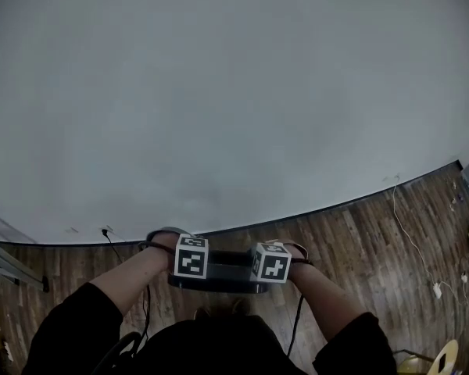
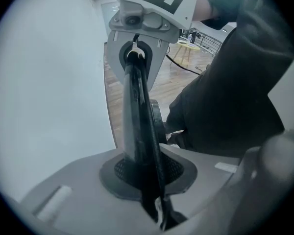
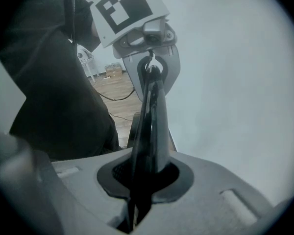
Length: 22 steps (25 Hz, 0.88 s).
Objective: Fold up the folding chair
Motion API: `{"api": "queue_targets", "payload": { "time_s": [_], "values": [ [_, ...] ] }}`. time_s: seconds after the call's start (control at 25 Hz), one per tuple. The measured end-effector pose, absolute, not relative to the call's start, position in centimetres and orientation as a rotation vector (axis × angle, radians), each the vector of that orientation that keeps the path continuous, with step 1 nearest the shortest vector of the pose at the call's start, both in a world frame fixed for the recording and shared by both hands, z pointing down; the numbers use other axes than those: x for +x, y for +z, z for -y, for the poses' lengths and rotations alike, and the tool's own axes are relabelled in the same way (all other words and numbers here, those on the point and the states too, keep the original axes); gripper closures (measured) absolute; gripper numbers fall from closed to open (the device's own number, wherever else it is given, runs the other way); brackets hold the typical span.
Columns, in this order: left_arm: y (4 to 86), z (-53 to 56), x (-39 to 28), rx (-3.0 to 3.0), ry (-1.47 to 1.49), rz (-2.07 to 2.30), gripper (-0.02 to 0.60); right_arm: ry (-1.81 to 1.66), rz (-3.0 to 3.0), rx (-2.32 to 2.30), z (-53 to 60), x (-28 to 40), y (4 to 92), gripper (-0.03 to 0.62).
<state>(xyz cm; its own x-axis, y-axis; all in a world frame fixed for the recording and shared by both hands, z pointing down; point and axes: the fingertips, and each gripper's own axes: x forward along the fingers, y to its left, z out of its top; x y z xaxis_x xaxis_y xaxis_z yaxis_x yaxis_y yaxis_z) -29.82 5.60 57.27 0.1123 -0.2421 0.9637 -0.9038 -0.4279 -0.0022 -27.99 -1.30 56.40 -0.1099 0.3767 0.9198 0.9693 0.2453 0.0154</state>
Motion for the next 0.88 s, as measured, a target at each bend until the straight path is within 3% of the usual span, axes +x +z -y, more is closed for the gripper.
{"api": "queue_targets", "payload": {
  "time_s": [0.88],
  "values": [
    [57.7,-8.5,-38.4,1.498,1.085,1.312,0.525,-0.996,1.429,-1.572,-1.7,-38.8,56.8,0.546]
  ]
}}
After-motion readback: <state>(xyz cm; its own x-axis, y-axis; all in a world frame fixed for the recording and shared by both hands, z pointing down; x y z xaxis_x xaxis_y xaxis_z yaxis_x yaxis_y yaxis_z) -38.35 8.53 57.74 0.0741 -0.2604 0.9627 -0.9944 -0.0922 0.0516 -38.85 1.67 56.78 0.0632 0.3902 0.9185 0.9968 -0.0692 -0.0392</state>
